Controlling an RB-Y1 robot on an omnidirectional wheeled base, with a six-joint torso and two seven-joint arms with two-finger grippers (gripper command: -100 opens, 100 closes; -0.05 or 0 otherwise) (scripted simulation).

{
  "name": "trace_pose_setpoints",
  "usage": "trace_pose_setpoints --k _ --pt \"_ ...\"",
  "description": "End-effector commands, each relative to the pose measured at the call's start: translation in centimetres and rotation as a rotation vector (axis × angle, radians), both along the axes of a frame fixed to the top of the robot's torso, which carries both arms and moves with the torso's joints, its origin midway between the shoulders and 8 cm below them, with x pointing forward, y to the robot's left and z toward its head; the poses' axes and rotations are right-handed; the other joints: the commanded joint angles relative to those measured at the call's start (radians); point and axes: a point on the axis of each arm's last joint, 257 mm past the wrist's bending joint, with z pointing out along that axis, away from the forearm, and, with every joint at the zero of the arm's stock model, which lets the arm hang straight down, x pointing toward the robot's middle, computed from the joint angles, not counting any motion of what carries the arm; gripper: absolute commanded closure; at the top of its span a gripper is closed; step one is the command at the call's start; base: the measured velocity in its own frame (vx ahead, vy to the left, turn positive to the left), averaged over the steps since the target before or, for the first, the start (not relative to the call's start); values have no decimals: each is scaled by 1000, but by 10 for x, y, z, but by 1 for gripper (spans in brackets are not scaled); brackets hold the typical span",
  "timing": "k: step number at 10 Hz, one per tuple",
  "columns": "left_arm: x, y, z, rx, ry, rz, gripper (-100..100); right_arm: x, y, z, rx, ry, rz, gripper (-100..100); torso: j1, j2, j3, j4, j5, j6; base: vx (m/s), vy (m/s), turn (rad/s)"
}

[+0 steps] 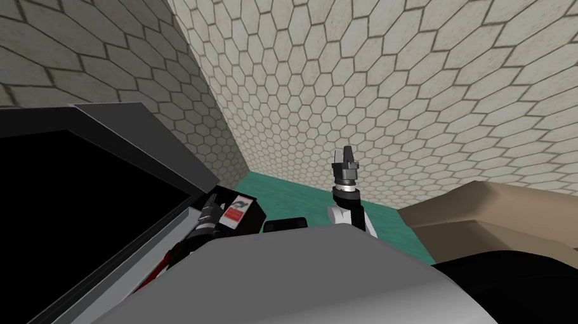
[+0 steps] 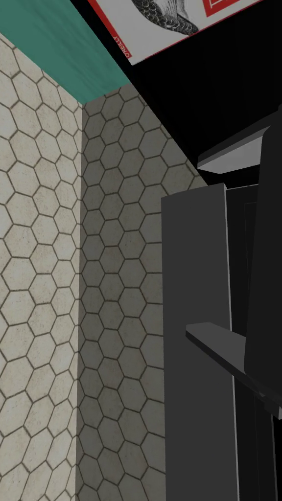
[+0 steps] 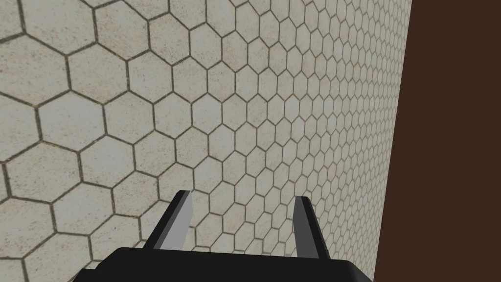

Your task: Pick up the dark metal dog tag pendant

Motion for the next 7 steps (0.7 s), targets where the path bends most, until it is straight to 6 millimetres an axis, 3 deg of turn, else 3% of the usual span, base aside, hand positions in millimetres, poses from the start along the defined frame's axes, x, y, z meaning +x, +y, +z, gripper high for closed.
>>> trace_pose_setpoints --k 1,2,3,4,5,6,7 --pt "-32 20 -40 -50 114 49 -100 0 0 0 0 0 0 0 0 0 0 0 0 0 95 -40 -129" --pt "-32 20 -40 -50 114 49 -100 0 0 0 0 0 0 0 0 0 0 0 0 0 66 -17 -44" --pt "-50 31 -63 -84 180 81 -100 0 0 0 0 0 0 0 1 1 0 0 0 0 65 -5 -103" --pt "-51 32 -65 -84 184 83 -100 0 0 0 0 0 0 0 1 1 1 0 0 0 52 -2 -39" --pt "-72 42 -87 -120 252 118 -100 0 0 0 0 0 0 0 2 2 1 0 0 0 63 -10 -83" --pt "-72 42 -87 -120 252 118 -100 0 0 0 0 0 0 0 1 1 1 0 0 0 51 -9 -43" --pt "-94 52 -109 -157 317 155 -100 0 0 0 0 0 0 0 1 2 1 0 0 0 57 -5 -106"
